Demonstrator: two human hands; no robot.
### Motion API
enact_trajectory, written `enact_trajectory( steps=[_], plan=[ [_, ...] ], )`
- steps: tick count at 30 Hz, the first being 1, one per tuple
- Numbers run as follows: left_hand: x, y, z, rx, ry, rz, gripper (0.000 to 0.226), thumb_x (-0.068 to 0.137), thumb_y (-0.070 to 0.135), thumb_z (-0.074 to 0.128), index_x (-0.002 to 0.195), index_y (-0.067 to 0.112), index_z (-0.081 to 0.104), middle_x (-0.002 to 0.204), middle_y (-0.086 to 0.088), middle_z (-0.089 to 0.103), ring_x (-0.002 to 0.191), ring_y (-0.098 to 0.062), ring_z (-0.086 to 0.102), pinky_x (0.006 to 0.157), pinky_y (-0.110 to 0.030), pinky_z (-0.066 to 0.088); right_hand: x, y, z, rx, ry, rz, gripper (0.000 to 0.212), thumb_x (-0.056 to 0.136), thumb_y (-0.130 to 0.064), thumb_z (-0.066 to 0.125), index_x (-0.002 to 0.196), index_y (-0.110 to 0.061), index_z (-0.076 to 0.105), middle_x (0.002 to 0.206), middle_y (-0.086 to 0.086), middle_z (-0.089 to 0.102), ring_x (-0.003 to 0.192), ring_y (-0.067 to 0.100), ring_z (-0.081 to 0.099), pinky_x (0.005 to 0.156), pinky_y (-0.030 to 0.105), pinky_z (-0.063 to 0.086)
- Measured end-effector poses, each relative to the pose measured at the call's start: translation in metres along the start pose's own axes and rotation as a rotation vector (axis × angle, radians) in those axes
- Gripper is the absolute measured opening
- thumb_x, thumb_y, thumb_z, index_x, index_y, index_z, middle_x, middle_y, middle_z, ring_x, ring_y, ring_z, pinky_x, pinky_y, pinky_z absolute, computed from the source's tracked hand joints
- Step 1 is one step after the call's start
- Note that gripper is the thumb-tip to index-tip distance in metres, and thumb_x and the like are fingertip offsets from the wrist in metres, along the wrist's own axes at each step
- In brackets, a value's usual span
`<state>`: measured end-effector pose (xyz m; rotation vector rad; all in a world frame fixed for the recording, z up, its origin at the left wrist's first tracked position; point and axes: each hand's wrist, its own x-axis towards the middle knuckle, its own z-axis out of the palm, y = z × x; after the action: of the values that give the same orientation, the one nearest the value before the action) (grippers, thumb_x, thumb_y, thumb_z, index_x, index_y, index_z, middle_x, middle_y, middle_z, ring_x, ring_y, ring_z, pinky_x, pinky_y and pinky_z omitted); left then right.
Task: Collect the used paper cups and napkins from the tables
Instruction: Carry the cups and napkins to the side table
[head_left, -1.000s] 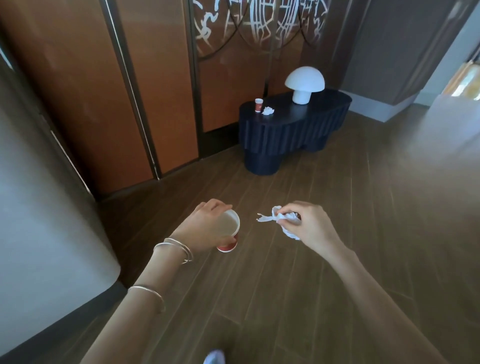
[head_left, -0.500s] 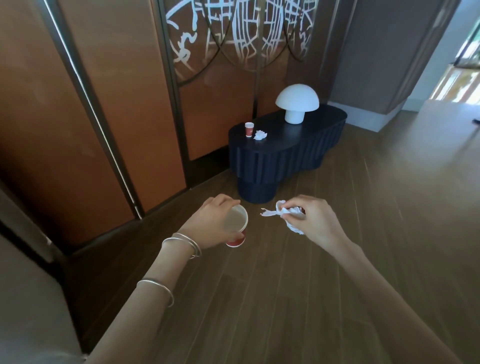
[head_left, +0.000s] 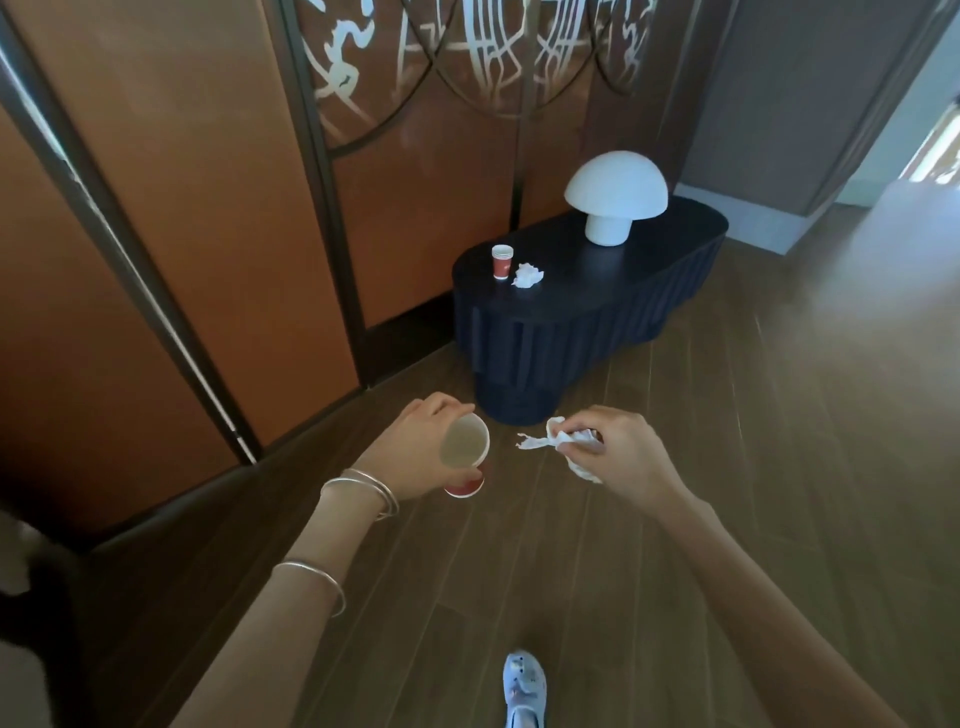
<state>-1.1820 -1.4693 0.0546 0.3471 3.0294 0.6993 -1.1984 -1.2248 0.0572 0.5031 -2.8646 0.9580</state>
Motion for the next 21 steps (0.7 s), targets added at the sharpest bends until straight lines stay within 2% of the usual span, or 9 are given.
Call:
enact_trajectory(
  steps=[7, 13, 21],
  plan=[
    [0.161, -0.019, -0.024, -0.018, 0.038, -0.003, 0.078, 0.072, 0.044, 0.073, 0.137, 0.025, 0.035, 0.133, 0.006, 0.039, 0.119, -0.014, 0.036, 0.099, -0.030, 0.034, 0.164, 0.049, -0.025, -0.032, -0.002, -0.038, 0.011, 0.083, -0.026, 0.065, 0.091, -0.022, 0.072, 0.091, -0.006, 0.067, 0.075, 0.008, 0.057, 0.059, 0.017, 0.039],
    [0.266, -0.040, -0.042, -0.026, 0.074, -0.004, 0.079, 0.072, 0.042, 0.074, 0.138, 0.024, 0.034, 0.134, 0.006, 0.038, 0.120, -0.014, 0.036, 0.099, -0.030, 0.034, 0.280, 0.078, -0.037, -0.027, 0.034, -0.044, 0.008, 0.080, -0.024, 0.066, 0.086, -0.025, 0.072, 0.087, -0.007, 0.066, 0.078, 0.013, 0.059, 0.067, 0.033, 0.049],
    [0.389, -0.103, -0.036, -0.057, 0.021, -0.030, 0.079, 0.071, 0.042, 0.074, 0.137, 0.024, 0.035, 0.132, 0.008, 0.038, 0.119, -0.013, 0.036, 0.095, -0.024, 0.030, 0.401, 0.127, 0.004, 0.015, -0.021, 0.026, 0.007, 0.080, -0.028, 0.066, 0.085, -0.029, 0.071, 0.085, -0.009, 0.065, 0.077, 0.011, 0.059, 0.069, 0.037, 0.051]
  ],
)
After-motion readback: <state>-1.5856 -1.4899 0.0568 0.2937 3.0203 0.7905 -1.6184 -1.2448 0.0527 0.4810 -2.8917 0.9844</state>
